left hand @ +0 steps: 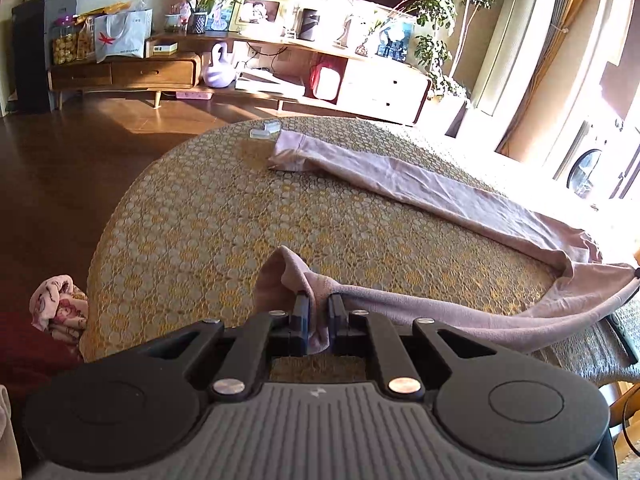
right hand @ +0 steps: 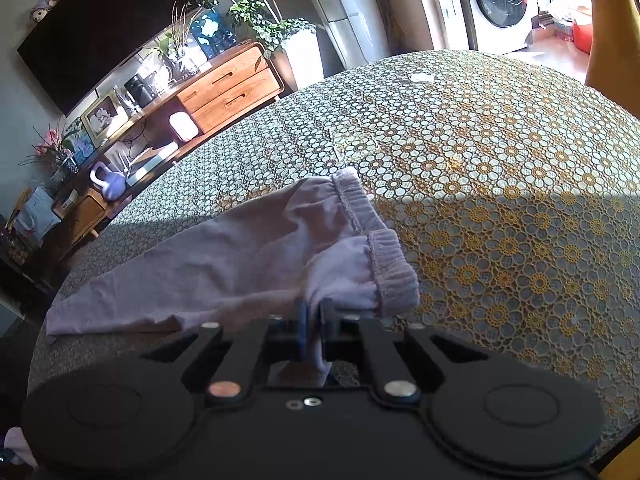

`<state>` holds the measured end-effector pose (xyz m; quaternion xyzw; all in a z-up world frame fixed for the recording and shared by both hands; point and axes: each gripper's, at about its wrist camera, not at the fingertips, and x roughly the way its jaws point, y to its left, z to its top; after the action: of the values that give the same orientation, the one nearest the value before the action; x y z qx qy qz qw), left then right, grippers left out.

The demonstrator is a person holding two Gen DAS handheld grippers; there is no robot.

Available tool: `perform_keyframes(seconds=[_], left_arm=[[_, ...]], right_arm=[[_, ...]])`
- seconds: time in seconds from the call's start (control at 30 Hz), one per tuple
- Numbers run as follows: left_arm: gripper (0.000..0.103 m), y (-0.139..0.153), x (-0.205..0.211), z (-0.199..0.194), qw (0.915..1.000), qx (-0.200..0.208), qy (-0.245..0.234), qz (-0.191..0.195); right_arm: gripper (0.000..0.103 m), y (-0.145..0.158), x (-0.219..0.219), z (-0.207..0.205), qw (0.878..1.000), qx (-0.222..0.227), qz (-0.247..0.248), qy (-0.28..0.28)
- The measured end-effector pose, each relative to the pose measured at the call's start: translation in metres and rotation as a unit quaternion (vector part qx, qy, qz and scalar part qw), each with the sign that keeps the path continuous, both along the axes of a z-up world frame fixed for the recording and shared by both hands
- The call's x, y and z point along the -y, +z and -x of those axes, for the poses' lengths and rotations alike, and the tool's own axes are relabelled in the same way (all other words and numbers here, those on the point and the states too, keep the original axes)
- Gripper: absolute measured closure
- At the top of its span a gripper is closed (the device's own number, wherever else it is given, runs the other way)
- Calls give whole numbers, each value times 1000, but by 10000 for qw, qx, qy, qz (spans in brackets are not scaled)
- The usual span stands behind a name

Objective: Fold clothes

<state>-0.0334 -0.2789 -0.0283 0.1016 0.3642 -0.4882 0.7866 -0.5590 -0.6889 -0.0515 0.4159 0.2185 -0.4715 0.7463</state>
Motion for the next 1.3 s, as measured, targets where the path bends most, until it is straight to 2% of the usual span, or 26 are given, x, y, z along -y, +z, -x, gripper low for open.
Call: perform_keyframes(seconds=[0.23, 0.37, 0.5, 0.63, 0.77, 0.83, 0.93, 1.07, 1.3], left_arm=[[95, 16, 71, -39, 9996, 131, 132, 200], [95, 22, 128, -65, 9994, 203, 232, 186], [95, 27, 186, -93, 9989, 240, 365, 162], [95, 11, 243, -117, 9984, 195, 449, -298], [95, -20, 282, -132, 9944, 206, 536, -882], [95, -29, 291, -135, 9930, 240, 547, -1022], [95, -31, 297, -141, 9929, 244, 538, -1034], [95, -26, 305, -146, 9927, 291, 529, -1044], [95, -48, 313, -148, 9887, 314, 431, -1399]], right_arm=[[0, 5, 37, -22, 9995, 325, 52, -41], [0, 7, 67, -45, 9994, 351, 63, -45], [0, -4, 102, -65, 9996, 254, -70, -128], [0, -16, 138, -86, 9994, 146, -216, -222], [0, -48, 163, -108, 9983, -148, -519, -210], [0, -59, 171, -117, 9979, -296, -551, -172], [0, -65, 181, -124, 9980, -319, -520, -160], [0, -55, 193, -130, 9988, -202, -405, -181], [0, -29, 175, -122, 9967, -787, -46, 202]])
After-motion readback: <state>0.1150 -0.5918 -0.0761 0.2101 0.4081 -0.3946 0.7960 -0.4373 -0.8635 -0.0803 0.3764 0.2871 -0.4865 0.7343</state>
